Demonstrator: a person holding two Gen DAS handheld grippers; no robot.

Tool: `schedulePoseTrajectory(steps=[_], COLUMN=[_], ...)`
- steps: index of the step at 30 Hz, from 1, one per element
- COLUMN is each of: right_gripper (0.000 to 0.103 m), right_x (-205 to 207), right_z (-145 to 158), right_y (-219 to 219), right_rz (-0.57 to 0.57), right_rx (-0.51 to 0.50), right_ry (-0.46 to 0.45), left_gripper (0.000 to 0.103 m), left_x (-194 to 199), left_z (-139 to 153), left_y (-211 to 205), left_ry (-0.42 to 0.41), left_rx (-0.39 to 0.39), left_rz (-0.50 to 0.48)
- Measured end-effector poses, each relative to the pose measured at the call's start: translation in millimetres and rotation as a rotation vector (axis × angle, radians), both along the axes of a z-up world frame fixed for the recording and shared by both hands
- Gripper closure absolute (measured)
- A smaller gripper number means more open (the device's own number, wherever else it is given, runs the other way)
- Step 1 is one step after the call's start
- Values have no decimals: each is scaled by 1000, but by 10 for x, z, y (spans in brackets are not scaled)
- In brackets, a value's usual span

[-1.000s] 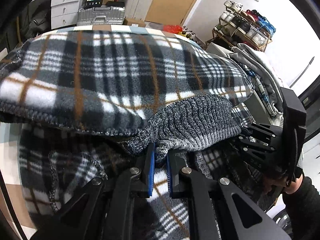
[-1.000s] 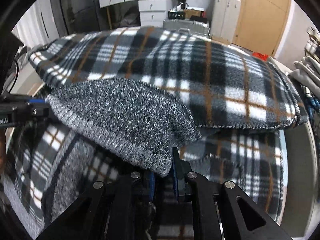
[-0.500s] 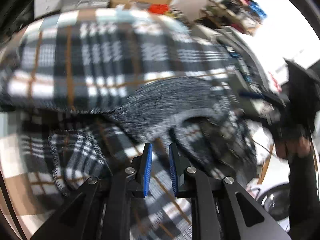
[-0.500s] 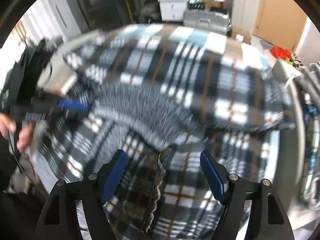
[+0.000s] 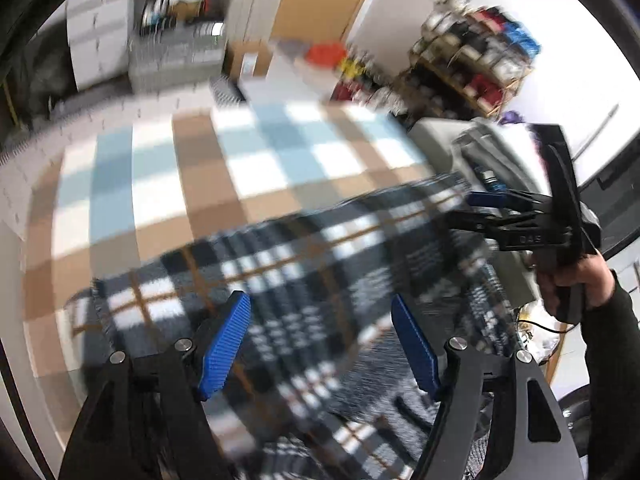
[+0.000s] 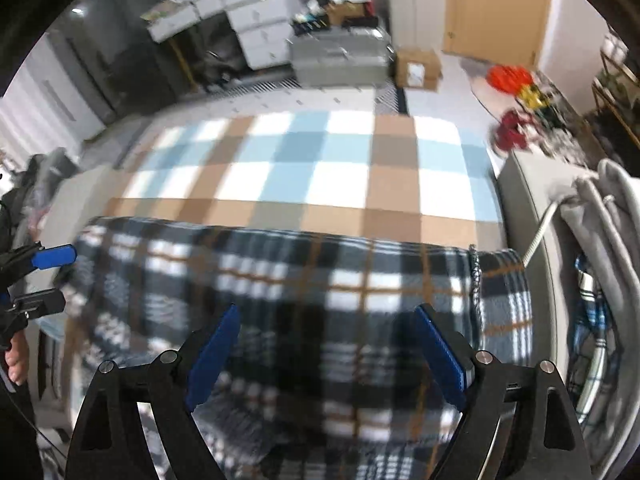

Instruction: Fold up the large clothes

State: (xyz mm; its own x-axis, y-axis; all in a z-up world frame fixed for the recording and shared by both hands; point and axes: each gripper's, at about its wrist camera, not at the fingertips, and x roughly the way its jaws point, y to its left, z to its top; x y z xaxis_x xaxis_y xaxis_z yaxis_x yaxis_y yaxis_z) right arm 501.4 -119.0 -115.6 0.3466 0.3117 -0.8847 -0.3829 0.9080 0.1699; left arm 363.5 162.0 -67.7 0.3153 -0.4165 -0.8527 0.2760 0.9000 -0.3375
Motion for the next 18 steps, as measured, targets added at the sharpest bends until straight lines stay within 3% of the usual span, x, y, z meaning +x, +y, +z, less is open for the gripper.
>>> schedulePoseTrajectory(steps=[3,6,10,13,15,18], right_gripper=[15,14,0,0,0,1], right_x=[115,77,-50,-133,-99,-45], right_z=[-313,-604,-751,-796,-745,-441], right_y=[-42,-94,-73,26,71,133], right_rz=[-40,-42,10,50,52,52], right_rx=[-81,-130,-170,-262,-296,-243], right_ry=[68,112,57,46,85,82], left_gripper=[35,35,35,35,35,35], left_x=[61,-24,-171,-263,-282,-339], left_z=[-377,-575,-735,-656,-561,-257], left_y=[79,178,299,317,324,209], left_ry=[104,144,163,140,142,88], left_rx=[2,-37,-119,-126,-107,-161], left_rz=[30,64,70,61,78,44])
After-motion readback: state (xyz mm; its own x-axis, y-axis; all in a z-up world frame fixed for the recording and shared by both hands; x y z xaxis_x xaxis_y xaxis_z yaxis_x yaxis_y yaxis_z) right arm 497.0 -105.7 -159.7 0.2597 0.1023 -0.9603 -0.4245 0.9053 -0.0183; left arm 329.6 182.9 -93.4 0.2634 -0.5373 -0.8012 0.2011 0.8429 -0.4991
